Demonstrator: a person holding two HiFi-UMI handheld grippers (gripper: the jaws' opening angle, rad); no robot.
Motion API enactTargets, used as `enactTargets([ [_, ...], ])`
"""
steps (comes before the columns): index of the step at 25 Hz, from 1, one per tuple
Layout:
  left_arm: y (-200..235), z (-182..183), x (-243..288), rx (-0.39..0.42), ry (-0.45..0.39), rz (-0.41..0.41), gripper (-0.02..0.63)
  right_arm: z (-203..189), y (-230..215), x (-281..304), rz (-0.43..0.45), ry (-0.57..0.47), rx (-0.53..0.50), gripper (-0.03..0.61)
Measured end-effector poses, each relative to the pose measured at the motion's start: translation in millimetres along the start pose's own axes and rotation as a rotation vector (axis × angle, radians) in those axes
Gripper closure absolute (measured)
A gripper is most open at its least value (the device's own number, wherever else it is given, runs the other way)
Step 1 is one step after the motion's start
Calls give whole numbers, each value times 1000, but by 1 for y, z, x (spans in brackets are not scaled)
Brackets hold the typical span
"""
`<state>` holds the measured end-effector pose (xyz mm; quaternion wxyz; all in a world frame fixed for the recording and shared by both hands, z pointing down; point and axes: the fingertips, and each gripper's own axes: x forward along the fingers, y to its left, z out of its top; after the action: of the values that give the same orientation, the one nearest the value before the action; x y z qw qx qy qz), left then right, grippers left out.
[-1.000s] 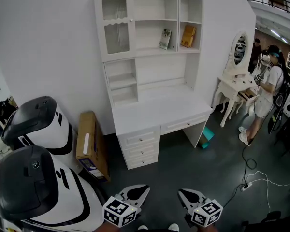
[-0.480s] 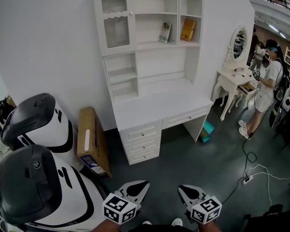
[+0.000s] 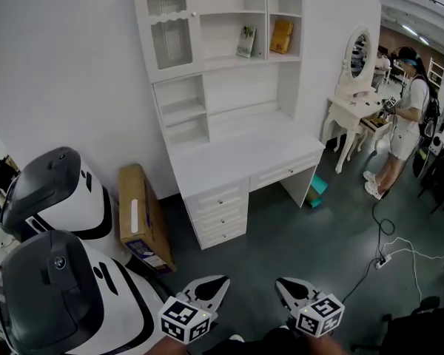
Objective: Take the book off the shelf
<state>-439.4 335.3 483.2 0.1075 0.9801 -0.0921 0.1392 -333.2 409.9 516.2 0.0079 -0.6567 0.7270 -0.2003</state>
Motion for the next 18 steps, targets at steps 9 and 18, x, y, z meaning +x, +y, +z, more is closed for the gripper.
enactTargets([
  [9,13,2,22,-6,7,-12,603,9,-24,14,-13,-22,31,548],
  [18,62,23,79,-49,7,44,603,42,-87,68,12,-1,24,548],
])
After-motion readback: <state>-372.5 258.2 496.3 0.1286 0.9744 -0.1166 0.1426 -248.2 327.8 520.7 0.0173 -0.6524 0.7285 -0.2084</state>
